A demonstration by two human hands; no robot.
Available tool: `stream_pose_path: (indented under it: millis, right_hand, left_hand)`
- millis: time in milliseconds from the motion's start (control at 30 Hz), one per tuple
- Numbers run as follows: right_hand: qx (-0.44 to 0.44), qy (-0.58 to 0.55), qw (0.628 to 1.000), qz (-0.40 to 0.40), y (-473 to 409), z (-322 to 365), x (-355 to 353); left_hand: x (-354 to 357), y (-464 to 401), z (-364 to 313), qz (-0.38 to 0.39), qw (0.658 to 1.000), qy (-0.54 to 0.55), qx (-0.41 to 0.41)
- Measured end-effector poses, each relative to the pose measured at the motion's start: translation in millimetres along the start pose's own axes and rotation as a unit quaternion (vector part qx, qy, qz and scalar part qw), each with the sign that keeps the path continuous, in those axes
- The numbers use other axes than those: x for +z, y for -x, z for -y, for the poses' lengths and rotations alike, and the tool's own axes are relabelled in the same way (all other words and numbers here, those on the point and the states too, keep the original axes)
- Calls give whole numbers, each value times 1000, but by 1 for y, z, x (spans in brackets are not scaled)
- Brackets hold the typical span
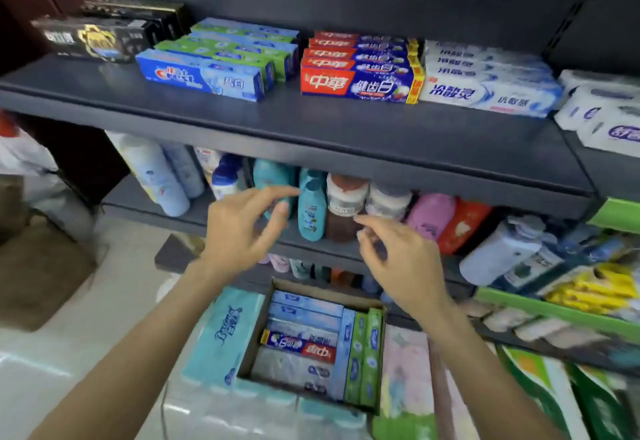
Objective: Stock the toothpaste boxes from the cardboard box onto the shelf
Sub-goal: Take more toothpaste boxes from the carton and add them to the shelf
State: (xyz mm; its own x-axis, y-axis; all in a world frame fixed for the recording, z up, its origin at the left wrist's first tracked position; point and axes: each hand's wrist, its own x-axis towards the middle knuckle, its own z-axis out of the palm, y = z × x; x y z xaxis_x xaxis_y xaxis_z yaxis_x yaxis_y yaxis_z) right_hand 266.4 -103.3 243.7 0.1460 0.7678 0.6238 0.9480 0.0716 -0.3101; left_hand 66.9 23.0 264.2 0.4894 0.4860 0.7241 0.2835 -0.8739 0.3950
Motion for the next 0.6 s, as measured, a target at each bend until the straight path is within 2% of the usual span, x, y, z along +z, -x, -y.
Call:
stream_pose_path:
  millis: [100, 167, 200, 267, 333, 433, 600]
  right_hand:
    - [51, -9, 992, 117, 50, -2, 47]
    - [114, 3, 962, 249, 88, -9, 82]
    - [147, 8, 935, 321, 107, -13, 98]
    - [179, 20, 882, 436, 142, -21, 127]
    - [179, 32, 843, 506, 168, -25, 150]
    - [178, 47, 829, 529, 194, -32, 184]
    - [174, 101, 845, 495, 220, -51, 232]
  left_hand:
    - [11, 61, 23, 84, 996, -14, -17]
    - [25, 105, 40, 183, 980, -36, -70]
    - [34, 128, 50, 242, 963, -43, -109]
    - [54, 171, 65, 367, 908, -29, -197]
    - [76, 207, 79, 453, 857, -25, -246]
    - [110, 244, 94, 540, 807, -61, -232]
    - [171, 278, 115, 583, 786, -134, -156]
